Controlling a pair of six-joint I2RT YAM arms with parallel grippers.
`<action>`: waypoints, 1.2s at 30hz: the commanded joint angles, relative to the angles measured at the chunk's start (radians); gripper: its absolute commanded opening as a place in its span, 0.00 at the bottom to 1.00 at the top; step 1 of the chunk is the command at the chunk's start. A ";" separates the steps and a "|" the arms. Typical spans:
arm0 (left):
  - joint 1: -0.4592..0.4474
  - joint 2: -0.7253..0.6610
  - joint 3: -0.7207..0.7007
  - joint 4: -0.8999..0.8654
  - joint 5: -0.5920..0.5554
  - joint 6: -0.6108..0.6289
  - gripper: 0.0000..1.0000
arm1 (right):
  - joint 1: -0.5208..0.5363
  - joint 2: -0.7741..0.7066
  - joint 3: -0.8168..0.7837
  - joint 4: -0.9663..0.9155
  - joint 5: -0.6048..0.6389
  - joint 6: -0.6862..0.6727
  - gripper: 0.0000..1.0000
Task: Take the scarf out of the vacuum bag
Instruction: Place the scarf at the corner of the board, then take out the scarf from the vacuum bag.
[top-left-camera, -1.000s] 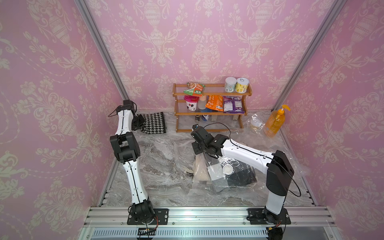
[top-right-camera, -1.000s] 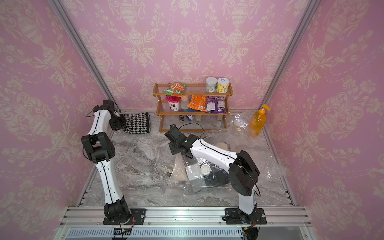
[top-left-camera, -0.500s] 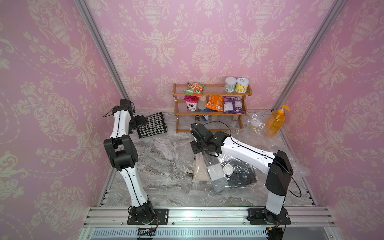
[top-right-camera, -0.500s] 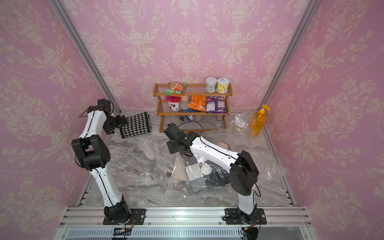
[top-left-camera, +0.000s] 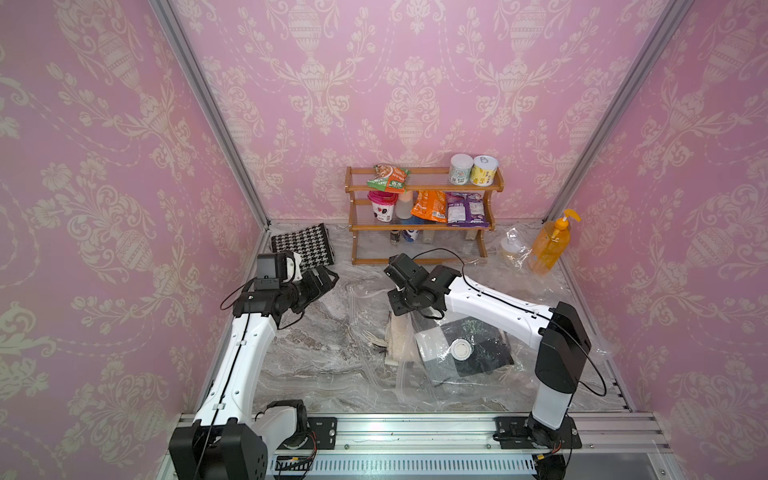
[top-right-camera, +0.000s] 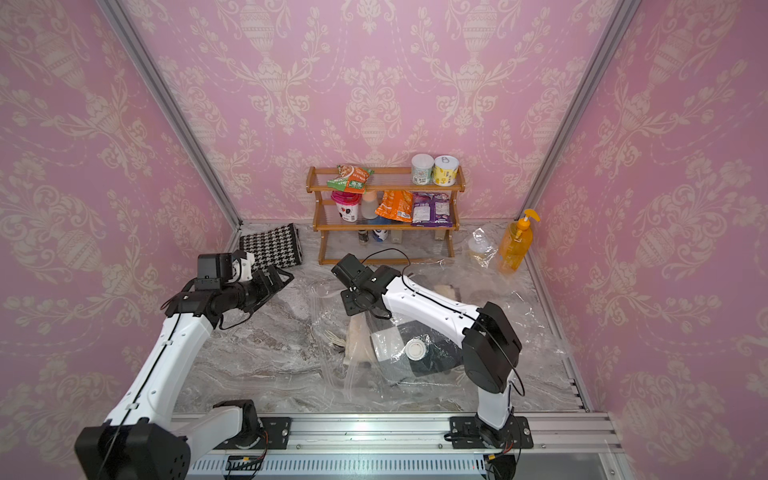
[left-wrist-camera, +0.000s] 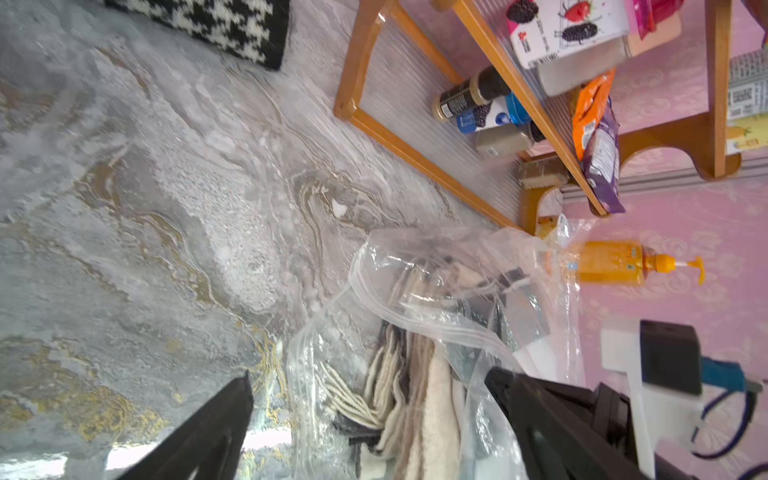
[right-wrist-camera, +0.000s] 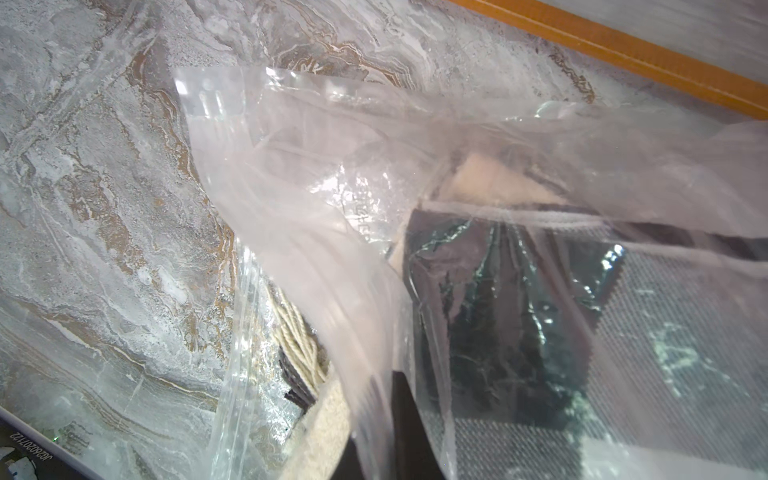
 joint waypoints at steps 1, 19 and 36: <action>-0.023 -0.131 -0.086 0.099 0.104 -0.082 0.98 | -0.004 -0.060 -0.020 -0.093 0.070 0.048 0.08; -0.506 -0.100 -0.346 0.552 0.064 -0.206 0.93 | -0.004 -0.138 0.002 -0.236 0.050 0.125 0.08; -0.727 0.131 -0.393 0.810 -0.052 -0.246 0.76 | -0.005 -0.188 0.067 -0.289 0.027 0.184 0.08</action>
